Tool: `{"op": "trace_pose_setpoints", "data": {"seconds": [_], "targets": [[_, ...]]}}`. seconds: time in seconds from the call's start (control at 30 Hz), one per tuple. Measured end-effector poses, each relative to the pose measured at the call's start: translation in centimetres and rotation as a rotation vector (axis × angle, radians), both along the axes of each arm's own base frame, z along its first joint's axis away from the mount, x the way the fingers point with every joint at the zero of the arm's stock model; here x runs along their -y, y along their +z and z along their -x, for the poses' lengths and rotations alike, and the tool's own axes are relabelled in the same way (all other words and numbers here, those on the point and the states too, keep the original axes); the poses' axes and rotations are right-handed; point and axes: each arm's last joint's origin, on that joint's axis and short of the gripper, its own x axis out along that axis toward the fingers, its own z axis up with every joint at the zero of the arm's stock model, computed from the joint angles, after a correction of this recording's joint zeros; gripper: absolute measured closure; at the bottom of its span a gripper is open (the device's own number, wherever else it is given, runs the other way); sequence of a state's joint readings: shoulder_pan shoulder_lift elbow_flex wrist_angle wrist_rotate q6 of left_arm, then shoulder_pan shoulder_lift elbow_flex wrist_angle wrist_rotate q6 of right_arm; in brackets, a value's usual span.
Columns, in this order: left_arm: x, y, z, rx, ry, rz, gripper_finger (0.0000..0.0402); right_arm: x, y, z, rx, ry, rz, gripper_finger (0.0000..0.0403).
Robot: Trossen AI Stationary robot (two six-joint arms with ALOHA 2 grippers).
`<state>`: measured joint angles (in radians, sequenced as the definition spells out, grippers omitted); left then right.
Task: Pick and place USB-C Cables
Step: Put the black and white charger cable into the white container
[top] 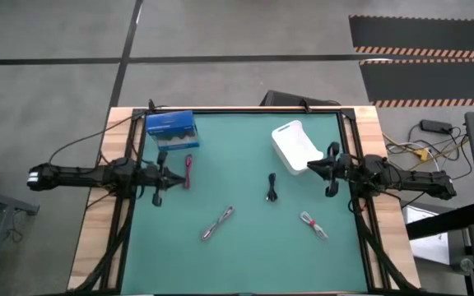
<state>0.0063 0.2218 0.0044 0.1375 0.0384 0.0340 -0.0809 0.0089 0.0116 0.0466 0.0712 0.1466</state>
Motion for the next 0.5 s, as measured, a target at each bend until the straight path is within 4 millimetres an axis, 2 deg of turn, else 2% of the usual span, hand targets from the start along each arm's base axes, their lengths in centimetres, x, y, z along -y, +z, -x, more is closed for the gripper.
{"op": "trace_pose_setpoints", "data": {"seconds": [0.07,0.1,0.33,0.4,0.5], "targets": [[0.0,0.4,0.0,0.037,0.0,0.0,0.0402,0.0,0.5,0.0,0.085,0.007,-0.211,0.0374],[0.0,0.6,0.0,0.054,0.001,0.0,0.0402,0.0,0.7,0.0,0.116,0.013,-0.257,0.0374],[0.0,1.1,0.0,0.098,0.001,0.001,0.0402,-0.1,2.5,0.2,0.271,0.082,-0.201,0.0374],[0.0,2.5,0.1,0.245,0.002,0.027,0.0402,-0.2,3.1,0.1,0.268,0.081,-0.165,0.0374],[0.0,5.0,0.8,0.507,-0.053,0.232,0.0402,-0.2,3.9,0.1,0.267,0.073,-0.126,0.0374]]}}
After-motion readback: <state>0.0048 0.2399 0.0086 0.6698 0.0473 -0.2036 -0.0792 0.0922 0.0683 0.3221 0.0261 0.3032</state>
